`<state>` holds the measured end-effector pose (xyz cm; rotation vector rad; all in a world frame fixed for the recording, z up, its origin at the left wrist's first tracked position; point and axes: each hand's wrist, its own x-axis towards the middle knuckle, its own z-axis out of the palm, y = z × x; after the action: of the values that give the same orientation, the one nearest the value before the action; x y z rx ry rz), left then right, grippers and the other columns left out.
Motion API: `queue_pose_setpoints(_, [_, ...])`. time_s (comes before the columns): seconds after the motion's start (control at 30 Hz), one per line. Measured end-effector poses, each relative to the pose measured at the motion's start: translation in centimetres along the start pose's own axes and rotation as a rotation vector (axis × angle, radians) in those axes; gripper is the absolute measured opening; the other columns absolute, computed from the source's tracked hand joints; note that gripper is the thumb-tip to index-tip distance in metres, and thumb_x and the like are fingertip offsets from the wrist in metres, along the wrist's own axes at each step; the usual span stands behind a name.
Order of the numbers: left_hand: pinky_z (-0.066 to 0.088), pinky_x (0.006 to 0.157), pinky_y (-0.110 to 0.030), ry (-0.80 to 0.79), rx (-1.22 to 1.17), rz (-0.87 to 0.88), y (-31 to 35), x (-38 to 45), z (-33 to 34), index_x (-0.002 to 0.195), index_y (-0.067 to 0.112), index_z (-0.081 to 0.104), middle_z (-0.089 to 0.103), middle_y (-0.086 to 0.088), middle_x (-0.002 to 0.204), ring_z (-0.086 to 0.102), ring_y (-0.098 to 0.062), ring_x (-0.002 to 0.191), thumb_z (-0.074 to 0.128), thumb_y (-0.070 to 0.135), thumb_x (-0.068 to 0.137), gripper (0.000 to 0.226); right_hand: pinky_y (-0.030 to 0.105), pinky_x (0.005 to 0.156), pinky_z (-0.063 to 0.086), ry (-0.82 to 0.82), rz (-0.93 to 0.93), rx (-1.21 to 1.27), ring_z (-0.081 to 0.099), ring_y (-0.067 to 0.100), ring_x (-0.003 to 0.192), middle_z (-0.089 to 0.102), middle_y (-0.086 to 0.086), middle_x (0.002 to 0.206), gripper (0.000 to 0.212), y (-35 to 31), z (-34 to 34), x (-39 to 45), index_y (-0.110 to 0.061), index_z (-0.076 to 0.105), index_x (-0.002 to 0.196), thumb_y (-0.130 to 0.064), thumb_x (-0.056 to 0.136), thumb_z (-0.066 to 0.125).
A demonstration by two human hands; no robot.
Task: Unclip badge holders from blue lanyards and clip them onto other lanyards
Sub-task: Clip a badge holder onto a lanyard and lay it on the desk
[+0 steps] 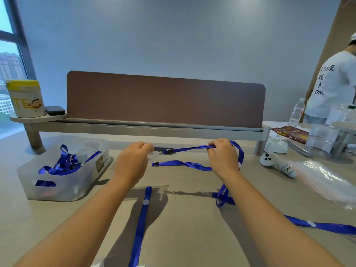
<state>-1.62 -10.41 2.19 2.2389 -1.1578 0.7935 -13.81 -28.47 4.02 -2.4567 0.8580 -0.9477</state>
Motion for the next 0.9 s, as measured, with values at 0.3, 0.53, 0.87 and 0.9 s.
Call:
queue_pose_setpoints(0.3, [0.053, 0.076, -0.037, -0.206, 0.080, -0.081, -2.6, -0.7, 3.9, 0.102, 0.007, 0.060, 0.068, -0.015, 0.103, 0.062, -0.030, 0.091, 0.061, 0.002, 0.079, 0.024, 0.042, 0.093, 0.046, -0.386, 0.129, -0.103, 0.052, 0.030, 0.114, 0.050, 0.012, 0.134, 0.035, 2.1, 5.2, 0.4, -0.009, 0.053, 0.125, -0.019, 0.093, 0.044])
queue_pose_setpoints(0.53, [0.042, 0.091, -0.034, -0.530, -0.041, -0.303, -3.5, -3.2, 5.7, 0.115, 0.018, 0.048, 0.055, -0.006, 0.125, 0.049, -0.023, 0.111, 0.061, 0.035, 0.079, 0.042, 0.043, 0.100, 0.042, -0.572, 0.170, -0.195, 0.055, 0.029, 0.112, 0.055, 0.011, 0.127, 0.035, 3.1, 7.6, -2.2, -0.010, 0.054, 0.119, -0.026, 0.088, 0.051])
queue_pose_setpoints(0.87, [0.026, 0.107, -0.054, -0.759, 0.108, -0.484, -5.2, -4.9, 6.6, 0.114, 0.020, 0.046, 0.043, -0.007, 0.134, 0.036, -0.027, 0.125, 0.037, 0.075, 0.070, 0.071, 0.053, 0.115, 0.010, -0.618, 0.246, -0.578, 0.011, 0.038, 0.142, 0.020, 0.010, 0.155, 0.058, 3.5, 8.0, -3.5, -0.023, 0.038, 0.138, -0.054, 0.091, 0.024])
queue_pose_setpoints(0.9, [0.024, 0.109, -0.055, -0.765, 0.126, -0.494, -5.4, -4.8, 6.8, 0.117, 0.020, 0.044, 0.041, -0.007, 0.136, 0.033, -0.029, 0.127, 0.034, 0.075, 0.070, 0.073, 0.055, 0.115, 0.005, -0.643, 0.254, -0.570, 0.007, 0.037, 0.144, 0.016, 0.010, 0.157, 0.060, 3.6, 8.1, -3.4, -0.025, 0.031, 0.142, -0.055, 0.091, 0.021])
